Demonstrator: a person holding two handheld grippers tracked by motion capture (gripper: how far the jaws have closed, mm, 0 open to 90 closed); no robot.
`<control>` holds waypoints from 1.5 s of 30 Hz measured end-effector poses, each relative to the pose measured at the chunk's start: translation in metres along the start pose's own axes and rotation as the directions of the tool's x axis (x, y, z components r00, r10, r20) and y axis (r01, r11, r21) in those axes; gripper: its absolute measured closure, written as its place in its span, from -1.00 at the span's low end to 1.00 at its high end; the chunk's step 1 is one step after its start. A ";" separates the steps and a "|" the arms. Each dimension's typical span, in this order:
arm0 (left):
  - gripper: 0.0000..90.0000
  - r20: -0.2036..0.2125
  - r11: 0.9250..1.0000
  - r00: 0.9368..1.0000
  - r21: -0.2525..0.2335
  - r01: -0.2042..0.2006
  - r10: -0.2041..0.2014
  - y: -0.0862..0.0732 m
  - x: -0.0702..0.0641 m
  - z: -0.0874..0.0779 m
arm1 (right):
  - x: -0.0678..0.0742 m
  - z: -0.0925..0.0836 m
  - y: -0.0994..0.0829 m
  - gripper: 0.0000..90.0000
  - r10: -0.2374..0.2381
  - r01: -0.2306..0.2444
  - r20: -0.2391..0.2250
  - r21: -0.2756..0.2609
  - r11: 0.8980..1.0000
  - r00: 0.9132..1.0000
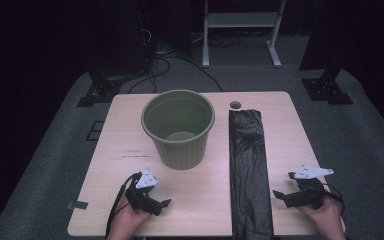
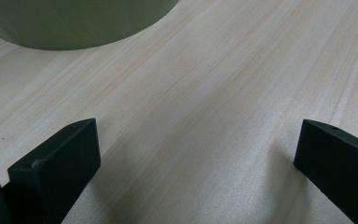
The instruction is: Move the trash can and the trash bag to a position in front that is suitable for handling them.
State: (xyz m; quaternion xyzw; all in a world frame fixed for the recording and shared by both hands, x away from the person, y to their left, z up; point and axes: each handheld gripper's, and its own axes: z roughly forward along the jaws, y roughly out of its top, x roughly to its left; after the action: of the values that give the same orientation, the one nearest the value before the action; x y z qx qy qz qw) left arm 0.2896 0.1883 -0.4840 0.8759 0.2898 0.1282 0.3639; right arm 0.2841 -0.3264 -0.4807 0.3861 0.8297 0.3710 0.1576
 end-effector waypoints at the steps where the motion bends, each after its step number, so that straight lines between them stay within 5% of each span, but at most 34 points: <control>1: -1.00 0.000 1.000 1.000 0.001 -0.001 0.001 0.000 0.000 0.000 | 0.001 0.001 0.003 -0.86 -0.005 0.005 -0.001 -0.008 1.000 1.000; 13: -1.00 0.000 1.000 1.000 0.001 -0.001 0.001 0.000 0.000 0.000 | 0.008 0.008 0.016 -0.57 -0.008 0.004 -0.064 -0.050 0.999 0.998; 22: -1.00 0.000 1.000 1.000 0.000 -0.001 0.001 0.000 0.000 0.000 | 0.013 0.016 0.024 -0.10 -0.041 0.038 -0.104 -0.038 0.999 0.994; 32: -1.00 0.002 1.000 1.000 0.000 -0.003 0.003 0.000 0.000 0.000 | 0.019 0.025 0.024 0.19 -0.079 0.081 -0.095 0.016 0.997 0.992; 45: -1.00 0.003 1.000 1.000 0.000 -0.004 0.004 0.000 0.000 0.000 | 0.019 0.023 0.023 0.94 -0.081 0.083 -0.096 0.019 0.996 0.992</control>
State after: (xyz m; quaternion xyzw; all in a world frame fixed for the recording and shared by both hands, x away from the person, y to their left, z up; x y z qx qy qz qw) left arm 0.2895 0.1882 -0.4840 0.8767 0.2875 0.1277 0.3640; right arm 0.2967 -0.2909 -0.4783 0.3354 0.8557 0.3725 0.1288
